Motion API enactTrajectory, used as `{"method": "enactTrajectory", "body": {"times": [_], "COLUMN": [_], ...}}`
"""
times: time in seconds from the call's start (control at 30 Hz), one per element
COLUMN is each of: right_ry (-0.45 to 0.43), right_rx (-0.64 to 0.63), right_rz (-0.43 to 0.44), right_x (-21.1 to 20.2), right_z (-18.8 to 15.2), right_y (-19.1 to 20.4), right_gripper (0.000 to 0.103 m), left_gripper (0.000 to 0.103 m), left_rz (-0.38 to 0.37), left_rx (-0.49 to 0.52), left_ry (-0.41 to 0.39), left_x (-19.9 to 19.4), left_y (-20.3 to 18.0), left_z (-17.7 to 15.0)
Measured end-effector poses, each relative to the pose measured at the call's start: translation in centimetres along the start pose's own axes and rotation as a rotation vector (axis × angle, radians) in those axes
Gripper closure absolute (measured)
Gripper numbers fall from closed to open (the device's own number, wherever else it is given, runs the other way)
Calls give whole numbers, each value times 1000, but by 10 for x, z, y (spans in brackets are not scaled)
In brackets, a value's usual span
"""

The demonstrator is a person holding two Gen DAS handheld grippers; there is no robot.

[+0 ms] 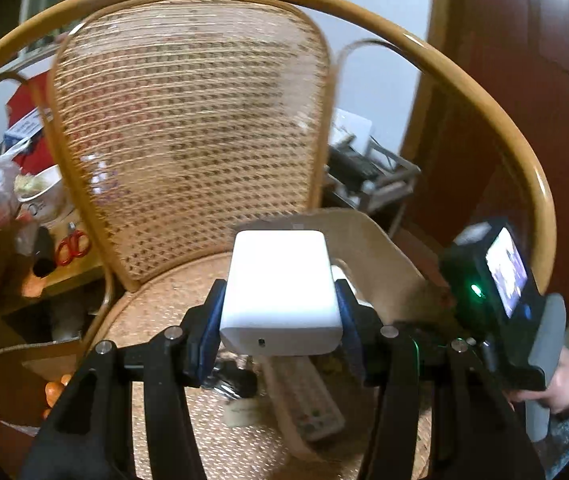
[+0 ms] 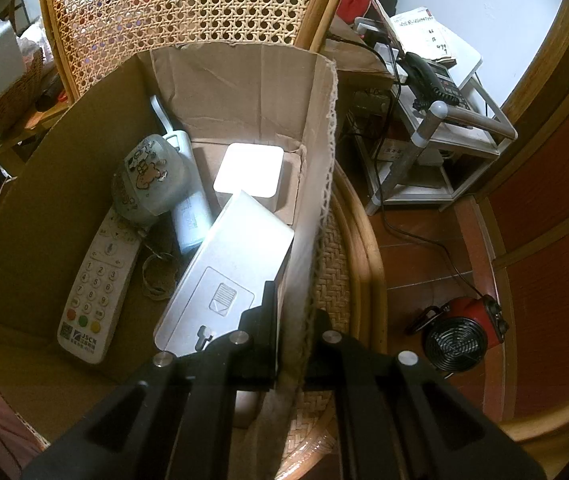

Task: Organize rigid objects
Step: 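Carry the white device into the box and open the left gripper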

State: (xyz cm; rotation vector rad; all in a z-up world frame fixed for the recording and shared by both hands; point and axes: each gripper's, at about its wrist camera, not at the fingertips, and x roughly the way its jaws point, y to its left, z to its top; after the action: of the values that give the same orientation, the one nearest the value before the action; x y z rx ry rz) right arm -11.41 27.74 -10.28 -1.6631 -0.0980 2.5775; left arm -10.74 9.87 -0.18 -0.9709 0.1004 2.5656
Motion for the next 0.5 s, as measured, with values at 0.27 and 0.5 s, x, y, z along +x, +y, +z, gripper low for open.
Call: {"method": "enactTrajectory", "body": {"times": [0.27, 0.5], "right_ry": [0, 0], "right_rx": [-2, -1], "right_rz": [0, 1], "right_x": [0, 0], "right_z": [1, 1], "right_y": [1, 1], "right_gripper": [95, 95], "left_gripper": [53, 53], "left_rz": [18, 16], "left_rx": [102, 136], "left_ry": [92, 139], "left_x": [27, 38], "left_y": [-35, -45], "left_z": [-11, -20]}}
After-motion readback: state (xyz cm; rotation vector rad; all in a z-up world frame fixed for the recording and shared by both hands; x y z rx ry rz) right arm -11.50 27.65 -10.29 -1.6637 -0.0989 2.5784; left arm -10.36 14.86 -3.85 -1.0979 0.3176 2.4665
